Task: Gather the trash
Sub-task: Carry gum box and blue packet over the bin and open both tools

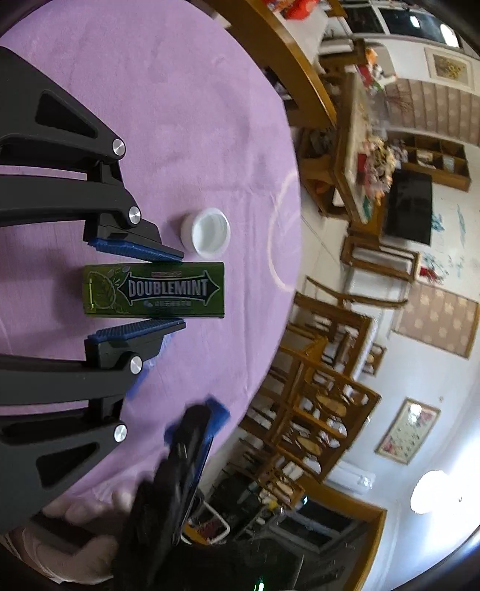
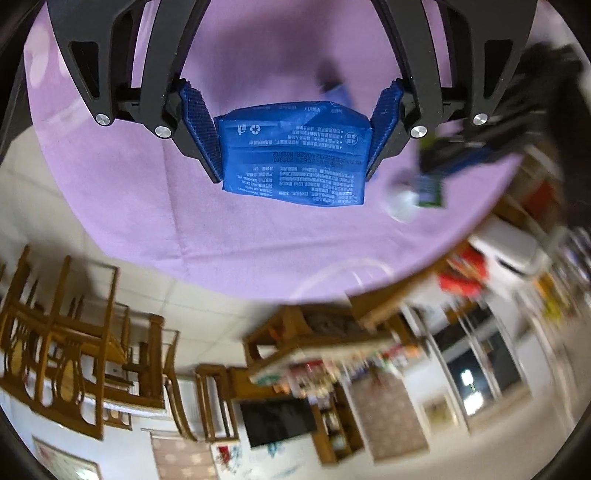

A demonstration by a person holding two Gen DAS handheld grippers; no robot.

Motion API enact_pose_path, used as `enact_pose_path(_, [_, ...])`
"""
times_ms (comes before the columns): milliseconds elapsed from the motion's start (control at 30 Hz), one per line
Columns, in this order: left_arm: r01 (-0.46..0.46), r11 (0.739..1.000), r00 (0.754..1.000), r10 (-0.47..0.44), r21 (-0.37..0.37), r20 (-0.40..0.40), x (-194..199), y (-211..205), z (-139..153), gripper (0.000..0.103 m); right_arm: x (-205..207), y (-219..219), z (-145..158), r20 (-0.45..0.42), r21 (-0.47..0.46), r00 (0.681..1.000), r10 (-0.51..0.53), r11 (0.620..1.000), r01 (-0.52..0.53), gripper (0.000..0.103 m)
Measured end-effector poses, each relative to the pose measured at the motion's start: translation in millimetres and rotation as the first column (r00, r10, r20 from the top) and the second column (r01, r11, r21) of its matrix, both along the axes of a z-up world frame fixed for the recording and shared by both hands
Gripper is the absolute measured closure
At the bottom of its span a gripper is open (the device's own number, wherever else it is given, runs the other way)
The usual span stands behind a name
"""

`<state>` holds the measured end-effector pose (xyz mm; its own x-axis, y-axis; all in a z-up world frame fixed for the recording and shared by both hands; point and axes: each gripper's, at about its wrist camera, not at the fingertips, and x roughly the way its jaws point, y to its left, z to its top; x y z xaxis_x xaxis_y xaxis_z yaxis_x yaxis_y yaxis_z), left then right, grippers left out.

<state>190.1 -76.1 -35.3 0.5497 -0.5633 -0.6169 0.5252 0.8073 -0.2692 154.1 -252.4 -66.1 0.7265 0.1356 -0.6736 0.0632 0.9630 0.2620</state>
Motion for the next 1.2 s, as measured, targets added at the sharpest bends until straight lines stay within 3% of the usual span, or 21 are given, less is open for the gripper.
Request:
enact_pose_path(133, [0.103, 0.994, 0.994, -0.101, -0.036, 0.038, -14.2, -13.8, 5.0, 0.072, -59.9, -30.5, 31.9, 0.128, 0.096, 0.991, -0.048, 0.995, 0.035, 0.031])
enact_pose_path(333, [0.240, 0.968, 0.969, -0.233, -0.074, 0.082, -51.8, -56.3, 21.9, 0.072, -156.5, -90.4, 50.8, 0.258, 0.108, 0.941, -0.221, 0.974, 0.199, 0.031])
enact_pose_path(667, [0.460, 0.883, 0.884, -0.445, -0.093, 0.142, -129.3, -164.1, 40.3, 0.072, -283.4, -210.8, 25.9, 0.275, 0.151, 0.814, -0.512, 0.859, 0.490, 0.031])
enact_pose_path(900, [0.573, 0.817, 0.814, -0.561, -0.056, 0.151, -179.0, -249.7, 24.2, 0.072, -335.3, -265.6, -5.5, 0.280, 0.184, 0.732, -0.621, 0.783, 0.595, 0.031])
enact_pose_path(1000, [0.606, 0.795, 0.791, -0.600, -0.022, 0.118, -187.4, -279.2, 13.4, 0.072, -343.3, -277.2, -10.1, 0.290, 0.201, 0.720, -0.630, 0.776, 0.598, 0.031])
enact_pose_path(1033, [0.613, 0.788, 0.788, -0.607, -0.044, 0.108, -188.1, -284.2, 13.0, 0.072, -346.4, -282.4, -12.0, 0.292, 0.212, 0.716, -0.634, 0.773, 0.598, 0.031])
enact_pose_path(1100, [0.615, 0.787, 0.785, -0.608, -0.039, 0.113, -191.6, -290.2, 10.2, 0.072, -344.4, -289.2, -13.1, 0.291, 0.228, 0.717, -0.633, 0.774, 0.591, 0.031])
enact_pose_path(1200, [0.624, 0.780, 0.781, -0.622, -0.048, 0.061, -192.1, -298.4, 0.0, 0.072, -336.4, -290.4, -11.5, 0.293, 0.244, 0.720, -0.629, 0.777, 0.580, 0.031])
